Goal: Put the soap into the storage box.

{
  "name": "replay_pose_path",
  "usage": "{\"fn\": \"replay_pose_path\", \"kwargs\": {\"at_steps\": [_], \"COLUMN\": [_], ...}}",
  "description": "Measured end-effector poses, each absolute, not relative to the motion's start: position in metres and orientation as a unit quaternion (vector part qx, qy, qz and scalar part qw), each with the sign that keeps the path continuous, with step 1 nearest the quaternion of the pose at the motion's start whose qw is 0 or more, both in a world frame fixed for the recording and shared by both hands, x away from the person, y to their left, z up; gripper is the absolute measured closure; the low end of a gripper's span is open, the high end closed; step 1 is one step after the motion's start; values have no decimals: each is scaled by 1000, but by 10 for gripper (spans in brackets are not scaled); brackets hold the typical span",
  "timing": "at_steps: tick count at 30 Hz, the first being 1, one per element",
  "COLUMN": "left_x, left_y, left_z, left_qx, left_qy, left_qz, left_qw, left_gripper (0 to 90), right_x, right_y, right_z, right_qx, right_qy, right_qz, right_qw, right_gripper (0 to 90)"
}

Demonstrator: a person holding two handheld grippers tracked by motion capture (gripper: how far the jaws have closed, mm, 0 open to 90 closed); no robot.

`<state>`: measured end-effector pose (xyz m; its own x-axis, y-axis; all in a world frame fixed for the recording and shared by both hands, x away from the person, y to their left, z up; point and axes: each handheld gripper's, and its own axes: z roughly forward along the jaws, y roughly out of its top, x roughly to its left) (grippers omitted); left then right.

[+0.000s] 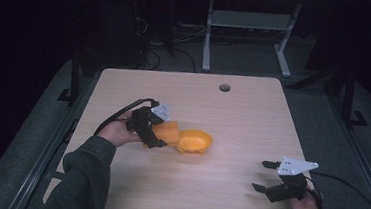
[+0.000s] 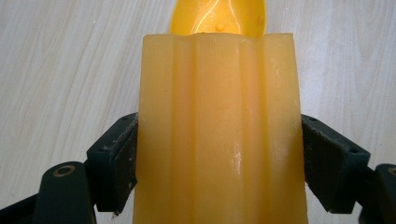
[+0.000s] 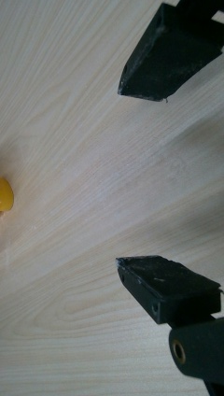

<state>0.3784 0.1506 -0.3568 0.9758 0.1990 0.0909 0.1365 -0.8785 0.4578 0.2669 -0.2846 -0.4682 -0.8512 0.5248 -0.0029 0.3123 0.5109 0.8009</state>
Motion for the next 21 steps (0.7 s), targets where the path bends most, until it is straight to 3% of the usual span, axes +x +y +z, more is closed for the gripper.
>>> {"fn": "replay_pose_path", "kwargs": {"at_steps": [21], "left_x": [393], "left_y": [120], "left_z": [-352], "left_qx": [968], "left_qy": [60], "left_qz": [63], "left_qw": [236], "left_gripper": [212], "right_x": [267], "right_y": [-286], "right_z": [-467], "right_qx": [244], "right_qy": [858], "right_qz": [434], "right_qw": [124], "right_gripper": [135]}}
